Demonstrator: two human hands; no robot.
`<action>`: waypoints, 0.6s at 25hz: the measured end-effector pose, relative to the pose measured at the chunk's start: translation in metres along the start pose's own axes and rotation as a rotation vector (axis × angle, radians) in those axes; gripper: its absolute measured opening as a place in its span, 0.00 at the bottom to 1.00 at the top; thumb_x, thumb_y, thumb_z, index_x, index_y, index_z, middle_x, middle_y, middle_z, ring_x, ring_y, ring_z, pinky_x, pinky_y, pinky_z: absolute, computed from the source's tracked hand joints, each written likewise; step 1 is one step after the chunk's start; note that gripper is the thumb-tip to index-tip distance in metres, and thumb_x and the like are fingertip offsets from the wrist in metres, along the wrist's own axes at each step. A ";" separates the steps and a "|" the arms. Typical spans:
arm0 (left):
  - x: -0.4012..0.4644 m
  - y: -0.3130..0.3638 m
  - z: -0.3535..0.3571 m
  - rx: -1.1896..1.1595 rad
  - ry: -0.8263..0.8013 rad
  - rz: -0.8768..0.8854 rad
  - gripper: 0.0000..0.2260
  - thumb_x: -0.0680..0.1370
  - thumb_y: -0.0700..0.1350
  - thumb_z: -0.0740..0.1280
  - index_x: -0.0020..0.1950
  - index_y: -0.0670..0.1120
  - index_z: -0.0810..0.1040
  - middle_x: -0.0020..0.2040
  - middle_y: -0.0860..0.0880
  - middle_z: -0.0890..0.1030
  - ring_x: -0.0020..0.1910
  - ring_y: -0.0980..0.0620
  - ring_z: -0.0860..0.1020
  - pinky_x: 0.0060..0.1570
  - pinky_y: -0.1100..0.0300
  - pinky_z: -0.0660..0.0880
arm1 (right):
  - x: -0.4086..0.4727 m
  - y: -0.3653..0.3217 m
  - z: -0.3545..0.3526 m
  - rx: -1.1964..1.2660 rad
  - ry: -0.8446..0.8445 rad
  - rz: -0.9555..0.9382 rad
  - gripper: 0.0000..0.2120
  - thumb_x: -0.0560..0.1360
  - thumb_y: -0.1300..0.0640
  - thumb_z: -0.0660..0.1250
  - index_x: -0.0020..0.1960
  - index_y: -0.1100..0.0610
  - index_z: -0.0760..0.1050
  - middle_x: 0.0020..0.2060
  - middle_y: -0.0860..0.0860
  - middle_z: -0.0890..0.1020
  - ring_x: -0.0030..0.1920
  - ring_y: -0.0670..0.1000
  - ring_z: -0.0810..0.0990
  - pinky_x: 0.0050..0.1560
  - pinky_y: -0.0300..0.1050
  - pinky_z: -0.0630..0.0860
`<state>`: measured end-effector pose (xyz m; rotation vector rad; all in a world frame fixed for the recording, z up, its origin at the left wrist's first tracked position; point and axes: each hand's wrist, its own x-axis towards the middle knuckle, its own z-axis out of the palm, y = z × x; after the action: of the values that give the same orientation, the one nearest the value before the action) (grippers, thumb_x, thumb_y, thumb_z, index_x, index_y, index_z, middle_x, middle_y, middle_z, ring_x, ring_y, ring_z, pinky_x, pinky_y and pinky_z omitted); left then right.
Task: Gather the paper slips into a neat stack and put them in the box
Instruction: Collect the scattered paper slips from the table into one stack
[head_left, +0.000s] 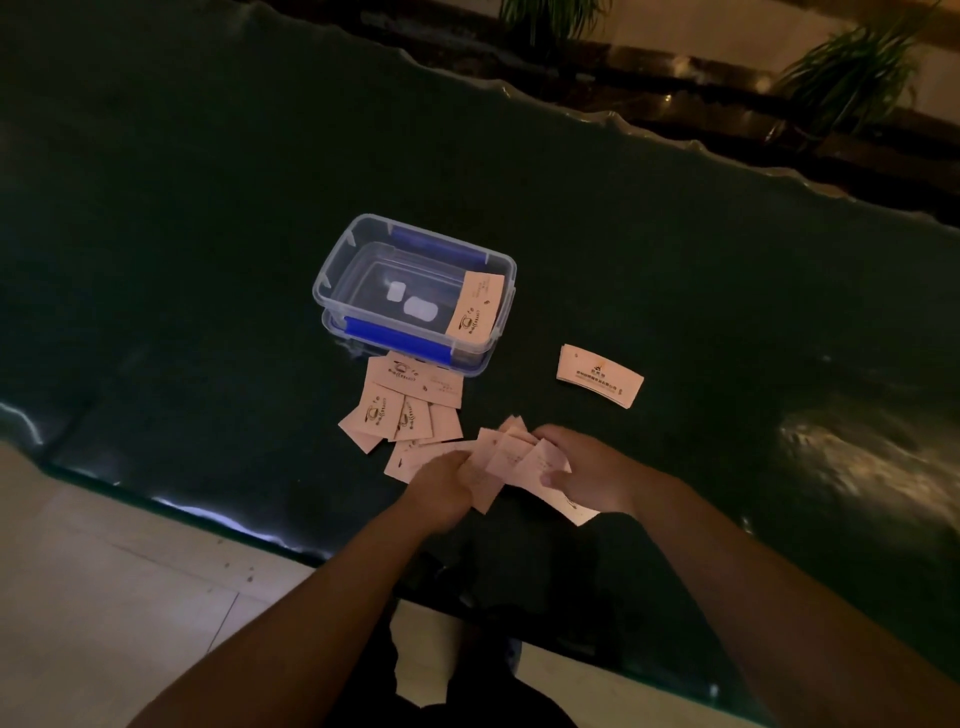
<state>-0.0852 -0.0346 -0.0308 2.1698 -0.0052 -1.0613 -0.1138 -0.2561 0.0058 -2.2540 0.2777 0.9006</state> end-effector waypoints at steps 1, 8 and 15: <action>0.001 -0.001 -0.003 0.026 -0.027 0.011 0.18 0.83 0.39 0.60 0.74 0.44 0.72 0.72 0.42 0.75 0.70 0.43 0.74 0.65 0.48 0.75 | 0.003 -0.004 0.001 -0.036 -0.007 -0.025 0.29 0.81 0.60 0.71 0.78 0.45 0.68 0.76 0.48 0.73 0.77 0.55 0.71 0.69 0.56 0.78; 0.002 -0.019 -0.015 -0.013 -0.012 0.163 0.22 0.78 0.34 0.65 0.70 0.51 0.75 0.70 0.47 0.78 0.71 0.47 0.74 0.63 0.55 0.71 | 0.018 -0.026 0.003 -0.334 -0.101 -0.166 0.32 0.78 0.61 0.72 0.78 0.44 0.68 0.84 0.45 0.60 0.85 0.51 0.48 0.83 0.66 0.49; -0.007 -0.034 -0.015 -0.147 0.240 0.101 0.18 0.78 0.36 0.69 0.64 0.55 0.77 0.65 0.51 0.77 0.52 0.60 0.76 0.45 0.68 0.72 | 0.030 -0.030 0.011 -0.159 -0.127 -0.083 0.26 0.77 0.63 0.73 0.67 0.43 0.70 0.70 0.47 0.78 0.69 0.50 0.77 0.59 0.47 0.82</action>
<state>-0.0891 0.0019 -0.0405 2.1255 0.0707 -0.7181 -0.0847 -0.2252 -0.0046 -2.3215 0.0560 1.0483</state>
